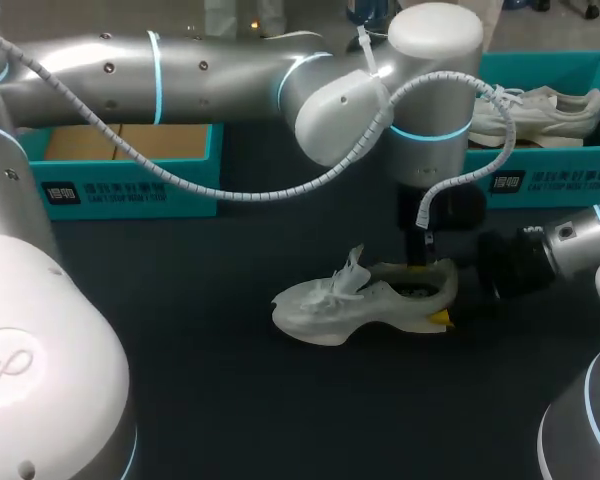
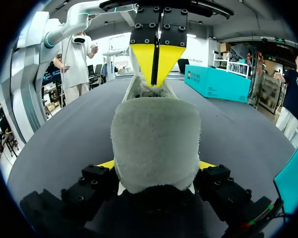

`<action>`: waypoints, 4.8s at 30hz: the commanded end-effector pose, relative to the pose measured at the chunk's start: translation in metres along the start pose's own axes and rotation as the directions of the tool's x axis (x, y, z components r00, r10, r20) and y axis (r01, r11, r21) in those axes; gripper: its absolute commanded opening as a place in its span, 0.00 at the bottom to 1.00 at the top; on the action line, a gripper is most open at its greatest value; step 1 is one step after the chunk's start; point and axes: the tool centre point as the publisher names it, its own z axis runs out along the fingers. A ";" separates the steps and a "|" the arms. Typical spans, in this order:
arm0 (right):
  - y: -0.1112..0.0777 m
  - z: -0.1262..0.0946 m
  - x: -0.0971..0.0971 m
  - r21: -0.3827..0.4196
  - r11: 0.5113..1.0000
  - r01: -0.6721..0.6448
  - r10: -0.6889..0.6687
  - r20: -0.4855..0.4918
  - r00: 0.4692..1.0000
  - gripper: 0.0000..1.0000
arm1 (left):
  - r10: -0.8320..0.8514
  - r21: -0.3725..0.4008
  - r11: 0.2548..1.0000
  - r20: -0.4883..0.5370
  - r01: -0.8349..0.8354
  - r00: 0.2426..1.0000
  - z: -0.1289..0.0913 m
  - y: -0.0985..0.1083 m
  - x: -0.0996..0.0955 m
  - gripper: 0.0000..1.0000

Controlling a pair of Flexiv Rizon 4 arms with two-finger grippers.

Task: Take the shoe out of the shoebox, open the shoe tongue, remove and reinsert the insole, then place the shoe into the shoebox

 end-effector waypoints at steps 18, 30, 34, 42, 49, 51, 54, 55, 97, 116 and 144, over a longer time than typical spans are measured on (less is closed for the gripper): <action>-0.001 0.003 0.000 0.005 1.000 -0.001 0.001 0.001 1.000 0.00 | 0.038 -0.020 0.999 -0.109 -0.040 0.993 0.044 0.014 0.014 0.00; -0.001 0.003 0.000 0.005 1.000 -0.001 0.001 0.001 1.000 0.00 | 0.059 -0.015 0.998 -0.132 -0.061 0.989 0.055 0.018 0.027 0.36; -0.001 0.003 0.000 0.005 1.000 -0.001 0.001 0.001 1.000 0.00 | 0.065 -0.026 0.997 -0.129 -0.069 0.990 0.060 0.019 0.025 0.42; -0.001 0.003 0.000 0.005 1.000 -0.001 0.001 0.001 1.000 0.00 | 0.077 -0.037 0.996 -0.107 -0.081 0.991 0.075 0.022 0.021 0.38; -0.001 0.003 0.000 0.005 1.000 -0.001 0.001 0.001 1.000 0.00 | 0.076 -0.033 0.996 -0.030 -0.077 0.997 0.087 0.024 0.018 0.38; -0.001 0.003 0.000 0.005 1.000 -0.001 0.001 0.001 1.000 0.00 | 0.070 -0.036 0.997 -0.007 -0.070 0.998 0.090 0.024 0.016 0.26; -0.001 0.003 0.000 0.005 1.000 -0.001 0.001 0.001 1.000 0.00 | 0.065 -0.041 0.997 0.005 -0.065 0.998 0.095 0.024 0.013 0.06; -0.001 0.003 0.000 0.005 1.000 -0.001 0.001 0.001 1.000 0.00 | 0.061 -0.051 0.997 0.016 -0.060 0.998 0.096 0.025 0.012 0.00; -0.001 0.003 0.000 0.005 1.000 -0.001 0.001 0.001 1.000 0.00 | 0.032 0.205 0.979 -0.168 0.003 0.985 0.023 0.044 0.011 0.00; -0.001 0.003 0.000 0.005 1.000 -0.001 0.001 0.001 1.000 0.00 | 0.115 0.362 0.932 -0.260 -0.014 0.959 -0.011 0.024 0.022 0.00; -0.001 0.003 0.000 0.005 1.000 -0.001 0.001 0.001 1.000 0.00 | 0.094 0.422 0.906 -0.142 -0.026 0.985 -0.013 0.011 0.029 0.36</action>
